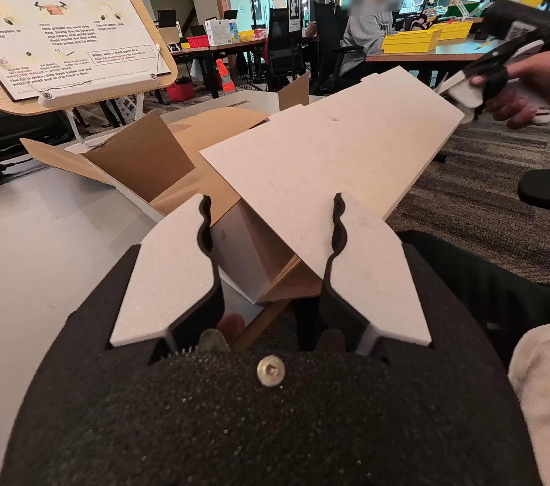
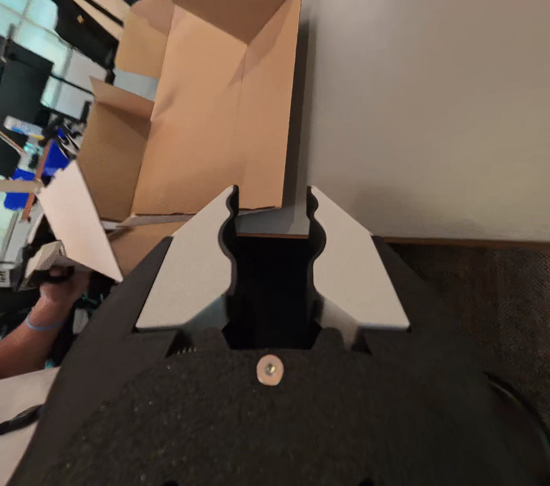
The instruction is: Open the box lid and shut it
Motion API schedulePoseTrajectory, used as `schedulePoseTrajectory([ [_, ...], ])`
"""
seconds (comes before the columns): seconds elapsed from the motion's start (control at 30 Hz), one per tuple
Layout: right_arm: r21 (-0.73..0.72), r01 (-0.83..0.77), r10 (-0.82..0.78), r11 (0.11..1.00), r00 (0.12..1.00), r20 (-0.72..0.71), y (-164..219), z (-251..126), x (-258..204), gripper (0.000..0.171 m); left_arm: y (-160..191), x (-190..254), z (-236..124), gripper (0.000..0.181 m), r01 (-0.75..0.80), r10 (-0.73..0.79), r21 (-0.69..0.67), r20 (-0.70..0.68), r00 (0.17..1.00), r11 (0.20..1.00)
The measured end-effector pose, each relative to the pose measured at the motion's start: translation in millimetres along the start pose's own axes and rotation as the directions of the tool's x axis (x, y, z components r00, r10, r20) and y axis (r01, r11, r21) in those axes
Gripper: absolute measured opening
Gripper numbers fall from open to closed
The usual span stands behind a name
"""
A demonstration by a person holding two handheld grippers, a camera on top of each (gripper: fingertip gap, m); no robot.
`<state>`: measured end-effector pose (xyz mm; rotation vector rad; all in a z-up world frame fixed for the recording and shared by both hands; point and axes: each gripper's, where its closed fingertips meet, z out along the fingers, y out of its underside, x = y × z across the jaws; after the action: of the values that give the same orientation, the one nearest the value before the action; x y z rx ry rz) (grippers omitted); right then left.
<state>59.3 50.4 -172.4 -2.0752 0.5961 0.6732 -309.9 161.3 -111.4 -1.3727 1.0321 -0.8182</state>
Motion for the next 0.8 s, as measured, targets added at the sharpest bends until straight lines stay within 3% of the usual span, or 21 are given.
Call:
schedulePoseTrajectory([
  [0.07, -0.091, 0.005, -0.008, 0.996, 1.000, -0.030, -1.4, 12.0, 8.2, 0.045, -0.5, 0.0, 0.0, 0.078, -0.008, 0.008, 0.000, 0.001, 1.000, 1.000],
  [0.17, -0.259, -0.050, 0.062, 0.965, 0.997, 0.037, 5.1, 32.9, 6.5, 0.045, -1.0, -0.3, 0.8, 0.078, -0.013, 0.013, 0.000, 0.000, 1.000, 1.000],
  [0.27, -0.357, -0.086, 0.128, 0.930, 0.987, 0.094, 11.7, 43.3, 2.0, 0.029, -1.5, -1.3, 1.7, 0.078, -0.008, 0.008, 0.001, 0.003, 1.000, 1.000],
  [0.4, -0.304, -0.075, 0.138, 0.950, 0.972, 0.192, -2.2, 36.8, -18.0, 0.004, -1.7, 0.1, 2.2, 0.077, -0.012, 0.012, 0.007, 0.002, 1.000, 1.000],
  [0.57, -0.275, -0.075, 0.128, 0.958, 0.975, 0.183, -19.2, 27.4, -46.0, 0.003, -4.9, 1.5, 0.8, 0.074, -0.027, 0.027, 0.035, -0.001, 1.000, 0.999],
  [0.8, -0.298, -0.029, 0.055, 0.954, 0.995, 0.078, -23.8, 29.1, -44.3, 0.002, -1.9, 11.7, -3.5, 0.079, -0.093, 0.094, 0.030, -0.048, 0.994, 0.995],
])
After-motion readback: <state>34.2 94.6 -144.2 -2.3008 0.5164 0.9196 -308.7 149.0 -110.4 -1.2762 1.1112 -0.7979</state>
